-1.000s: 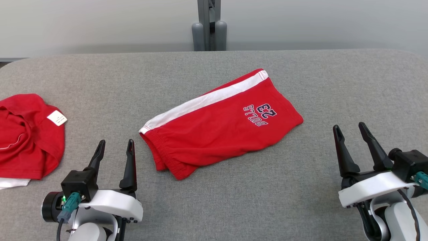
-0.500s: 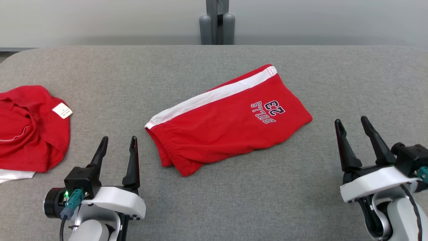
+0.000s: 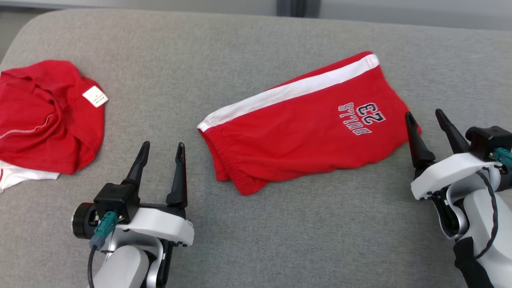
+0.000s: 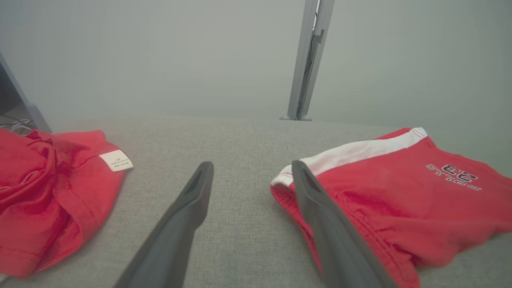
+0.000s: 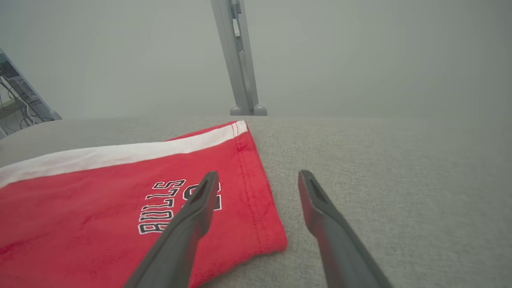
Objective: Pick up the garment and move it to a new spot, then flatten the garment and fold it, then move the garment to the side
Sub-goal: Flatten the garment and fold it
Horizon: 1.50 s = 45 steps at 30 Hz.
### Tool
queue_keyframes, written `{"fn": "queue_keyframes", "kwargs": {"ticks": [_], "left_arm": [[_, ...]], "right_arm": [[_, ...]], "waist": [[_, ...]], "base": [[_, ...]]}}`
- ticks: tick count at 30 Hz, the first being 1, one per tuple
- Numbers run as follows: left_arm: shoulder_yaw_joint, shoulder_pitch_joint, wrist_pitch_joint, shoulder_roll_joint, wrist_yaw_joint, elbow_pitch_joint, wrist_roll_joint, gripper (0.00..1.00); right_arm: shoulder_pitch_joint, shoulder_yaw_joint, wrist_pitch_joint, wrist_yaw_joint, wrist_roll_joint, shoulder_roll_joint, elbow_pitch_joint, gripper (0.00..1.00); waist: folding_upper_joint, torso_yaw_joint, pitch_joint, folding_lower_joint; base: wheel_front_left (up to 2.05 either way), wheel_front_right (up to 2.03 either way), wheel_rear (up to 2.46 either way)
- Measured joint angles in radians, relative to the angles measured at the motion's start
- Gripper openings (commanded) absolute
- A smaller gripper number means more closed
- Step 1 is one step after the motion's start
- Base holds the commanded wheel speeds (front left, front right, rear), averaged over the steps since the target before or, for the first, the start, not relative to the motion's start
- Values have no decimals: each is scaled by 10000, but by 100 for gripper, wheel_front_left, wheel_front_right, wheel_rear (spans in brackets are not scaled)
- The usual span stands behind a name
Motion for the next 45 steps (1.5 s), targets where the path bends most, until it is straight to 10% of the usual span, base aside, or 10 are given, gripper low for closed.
{"fn": "queue_keyframes", "kwargs": {"ticks": [12, 15, 26, 45], "left_arm": [[-244, -655, -280, -500, -357, 585, 8, 100], [-240, -758, -324, -523, -410, 685, 19, 100], [-201, -788, -382, -522, -443, 917, 31, 100], [-174, -262, -10, 2, -293, 596, -63, 100]], "right_arm": [[-1855, 984, -510, -2, 688, -79, 2830, 100], [-2099, 1260, -541, -2, 1074, -58, 3172, 0], [-1332, 2034, -802, -4, 2679, 4, 2316, 0], [3061, -721, -788, 0, 2167, 635, -1108, 0]], "waist": [[0, 673, 930, 0], [0, 626, 957, 0], [0, 285, 731, 0], [0, -638, -190, 0]], "base": [[0, 0, 0], [0, 0, 0], [0, 0, 0], [0, 0, 0]]}}
